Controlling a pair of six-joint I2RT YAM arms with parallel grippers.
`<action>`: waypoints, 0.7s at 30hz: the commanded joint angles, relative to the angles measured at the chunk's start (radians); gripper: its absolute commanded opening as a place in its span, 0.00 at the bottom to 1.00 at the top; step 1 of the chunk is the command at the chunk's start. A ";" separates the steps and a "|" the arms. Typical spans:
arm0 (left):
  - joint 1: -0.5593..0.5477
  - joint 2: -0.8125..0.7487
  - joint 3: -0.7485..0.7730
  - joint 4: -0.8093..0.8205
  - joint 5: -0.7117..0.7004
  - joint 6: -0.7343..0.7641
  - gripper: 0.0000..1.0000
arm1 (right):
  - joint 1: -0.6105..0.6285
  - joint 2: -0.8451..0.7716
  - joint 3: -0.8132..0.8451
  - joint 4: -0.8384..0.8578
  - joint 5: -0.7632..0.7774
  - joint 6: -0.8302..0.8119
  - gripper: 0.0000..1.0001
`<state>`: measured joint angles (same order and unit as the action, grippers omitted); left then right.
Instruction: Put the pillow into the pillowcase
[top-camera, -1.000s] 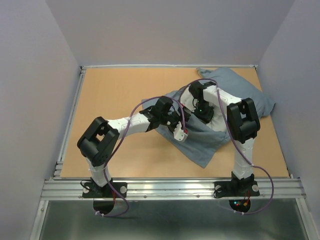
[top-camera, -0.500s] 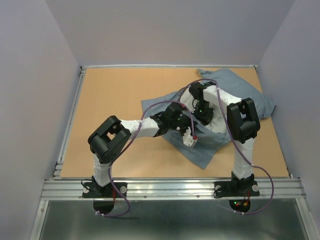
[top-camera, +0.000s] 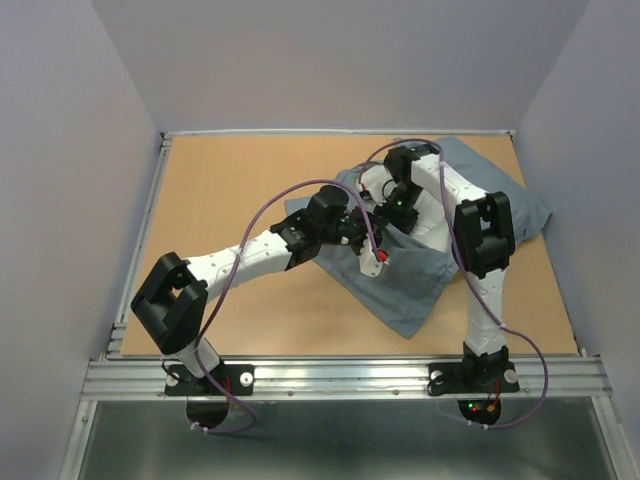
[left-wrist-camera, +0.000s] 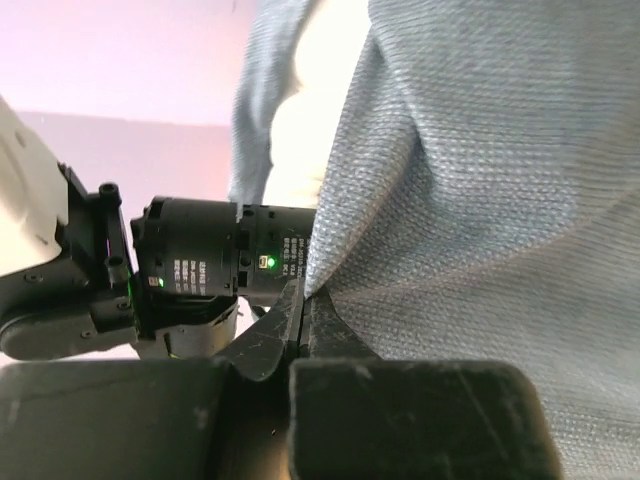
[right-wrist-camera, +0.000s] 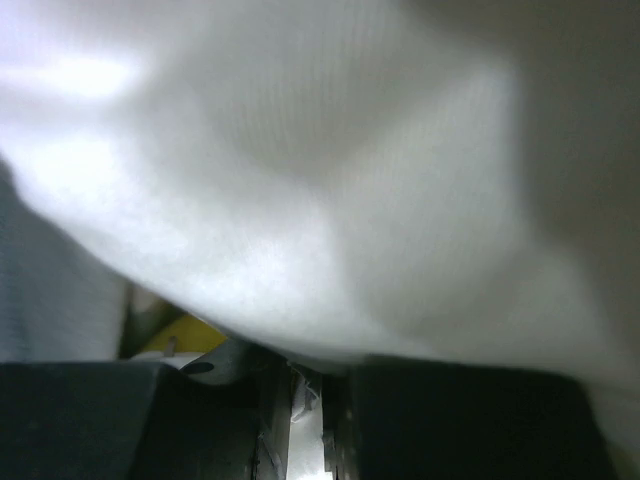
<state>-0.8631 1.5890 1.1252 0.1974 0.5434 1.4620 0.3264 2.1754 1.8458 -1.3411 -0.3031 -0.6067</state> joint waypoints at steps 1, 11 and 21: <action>-0.016 -0.032 0.065 0.082 0.009 -0.051 0.00 | -0.010 -0.015 0.039 -0.049 -0.198 0.068 0.00; 0.044 -0.049 0.013 0.070 -0.011 0.003 0.00 | -0.010 -0.167 0.072 -0.047 -0.369 0.188 0.69; 0.088 -0.066 -0.047 0.040 -0.016 0.049 0.00 | -0.013 -0.282 0.092 -0.047 0.039 0.214 0.86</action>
<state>-0.7959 1.5681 1.1107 0.2096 0.5423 1.4746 0.3099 1.9709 1.8717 -1.3228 -0.3592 -0.4053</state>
